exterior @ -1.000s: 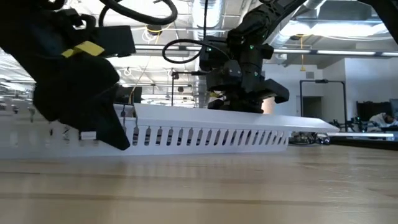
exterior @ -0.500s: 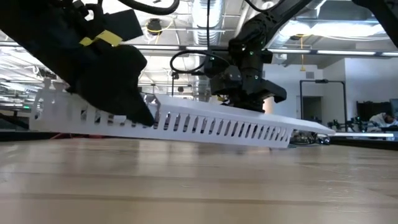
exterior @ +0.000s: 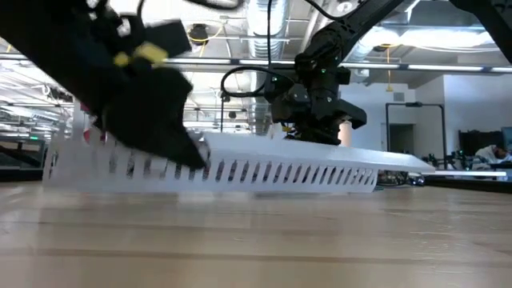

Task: Ziptie cables
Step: Close the white cable duct

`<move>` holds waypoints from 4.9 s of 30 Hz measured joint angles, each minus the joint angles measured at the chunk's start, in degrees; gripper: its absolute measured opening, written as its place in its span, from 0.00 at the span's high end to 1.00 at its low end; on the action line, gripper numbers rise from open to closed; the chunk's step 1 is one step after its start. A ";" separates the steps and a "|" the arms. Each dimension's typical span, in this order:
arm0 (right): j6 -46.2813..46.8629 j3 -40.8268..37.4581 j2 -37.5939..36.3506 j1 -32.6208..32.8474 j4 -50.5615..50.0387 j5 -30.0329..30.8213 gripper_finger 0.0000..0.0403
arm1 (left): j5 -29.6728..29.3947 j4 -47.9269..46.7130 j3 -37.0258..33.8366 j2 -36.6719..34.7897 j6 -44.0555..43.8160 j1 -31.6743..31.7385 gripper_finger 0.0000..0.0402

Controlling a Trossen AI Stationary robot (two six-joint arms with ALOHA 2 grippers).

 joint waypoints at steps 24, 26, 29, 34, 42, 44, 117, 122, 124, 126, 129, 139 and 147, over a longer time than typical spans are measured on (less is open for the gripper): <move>4.98 4.31 0.09 -0.20 -0.21 -4.71 1.00 | 20.94 22.31 -3.77 0.11 26.95 10.83 0.33; 6.36 5.00 0.10 -0.20 -0.29 -4.76 1.00 | 20.66 22.75 -4.23 0.09 27.62 10.83 0.33; 9.22 6.39 -0.36 0.18 -1.24 -6.28 1.00 | 20.42 23.30 -4.79 0.00 28.03 10.83 0.33; 9.22 7.13 -5.48 3.29 1.24 -8.17 1.00 | 20.28 23.08 -4.79 0.00 29.78 10.92 0.33; 8.78 6.69 -6.83 6.05 1.93 -12.77 1.00 | 20.30 23.48 -4.84 -0.02 31.09 11.31 0.33; 8.55 6.71 -6.57 6.55 2.77 -14.16 1.00 | 20.34 23.52 -4.84 -0.02 31.07 11.31 0.33; 12.20 -2.75 4.52 4.72 20.98 -25.61 1.00 | 32.89 25.17 -4.75 -0.07 18.10 11.93 0.31; 14.63 -2.80 4.57 4.26 22.17 -25.64 1.00 | 30.65 23.78 -3.12 0.18 14.52 10.38 0.31; 15.08 -2.79 4.58 3.88 22.67 -25.57 1.00 | 26.55 23.75 -2.75 0.33 12.08 9.13 0.31; 15.17 -2.78 4.59 3.44 22.92 -25.34 1.00 | 23.47 24.19 -2.48 0.33 9.77 8.18 0.31; 15.16 -2.73 4.59 3.03 23.18 -24.84 1.00 | 21.25 23.53 -2.32 0.19 6.53 7.22 0.31; 15.14 -2.78 4.59 2.14 23.27 -23.38 1.00 | 20.75 16.30 -2.22 -0.06 1.26 4.71 0.31; 16.91 -2.75 3.93 1.38 24.88 -19.12 1.00 | 21.05 8.31 -2.05 -0.30 8.43 4.47 0.31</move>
